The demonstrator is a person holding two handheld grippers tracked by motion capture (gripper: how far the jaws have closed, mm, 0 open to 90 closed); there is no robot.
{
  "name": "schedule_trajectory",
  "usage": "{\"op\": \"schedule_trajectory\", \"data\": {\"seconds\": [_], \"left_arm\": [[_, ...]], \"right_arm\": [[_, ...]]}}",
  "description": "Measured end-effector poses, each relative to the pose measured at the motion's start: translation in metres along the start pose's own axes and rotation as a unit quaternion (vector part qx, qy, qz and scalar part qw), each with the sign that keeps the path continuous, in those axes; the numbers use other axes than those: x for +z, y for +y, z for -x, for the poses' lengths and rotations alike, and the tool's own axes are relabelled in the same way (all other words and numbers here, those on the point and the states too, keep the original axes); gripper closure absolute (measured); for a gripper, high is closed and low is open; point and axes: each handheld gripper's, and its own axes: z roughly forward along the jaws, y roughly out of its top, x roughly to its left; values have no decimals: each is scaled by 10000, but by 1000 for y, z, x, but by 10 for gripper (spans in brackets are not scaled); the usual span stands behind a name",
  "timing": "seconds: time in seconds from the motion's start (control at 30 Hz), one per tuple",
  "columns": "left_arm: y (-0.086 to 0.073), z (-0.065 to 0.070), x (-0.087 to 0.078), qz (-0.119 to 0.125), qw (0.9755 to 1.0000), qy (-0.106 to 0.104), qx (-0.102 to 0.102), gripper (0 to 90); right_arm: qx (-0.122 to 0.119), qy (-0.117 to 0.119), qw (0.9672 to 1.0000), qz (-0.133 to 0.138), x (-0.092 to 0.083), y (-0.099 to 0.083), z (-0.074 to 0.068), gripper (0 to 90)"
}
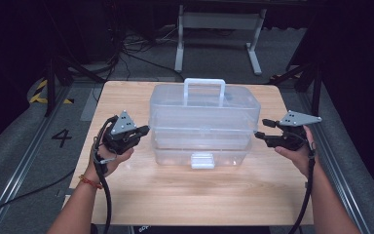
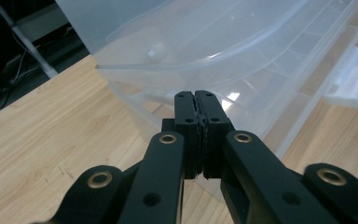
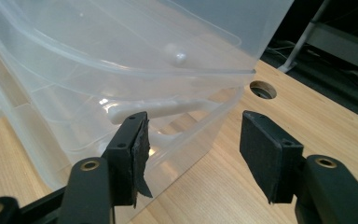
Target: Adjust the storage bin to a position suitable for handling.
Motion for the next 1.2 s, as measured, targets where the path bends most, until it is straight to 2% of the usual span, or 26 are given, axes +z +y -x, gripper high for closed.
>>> {"op": "schedule_trajectory", "data": {"seconds": [0.07,0.1,0.17,0.37,0.4,0.43,0.67,0.8,0.9,1.03,1.07,1.2], "left_arm": [[0,0,0,-2,10000,-4,-34,883],[0,-1,1,-3,10000,57,-30,882],[0,-3,1,47,10000,48,-56,865],[4,-3,0,108,9999,68,-60,863],[5,-3,-1,141,9999,68,-51,863],[8,-4,-2,178,9998,83,-64,860],[12,-6,-3,305,9994,80,-116,855],[8,-5,-3,353,9992,85,-145,858],[3,-2,0,367,9992,-11,-171,858],[-7,5,7,158,9997,-156,-87,855],[-9,8,9,136,9997,-187,-97,854],[-18,14,16,34,9995,-293,-115,850]], "right_arm": [[-20,-30,10000,57,1,0,-1,440],[-53,-3,9999,158,3,2,-3,451],[-158,-57,9995,278,3,5,-7,470],[-342,-149,9983,446,5,11,-14,535],[-383,-186,9978,503,5,11,-15,542],[-383,-184,9968,681,3,14,-15,562],[-514,-402,9952,723,3,24,-14,571],[-506,-463,9950,720,4,28,-12,573],[-537,-533,9944,741,4,30,-12,580],[-502,-599,9940,770,4,35,-9,598],[-454,-582,9943,770,4,37,-9,600],[-511,-670,9935,764,5,42,-7,615]]}}
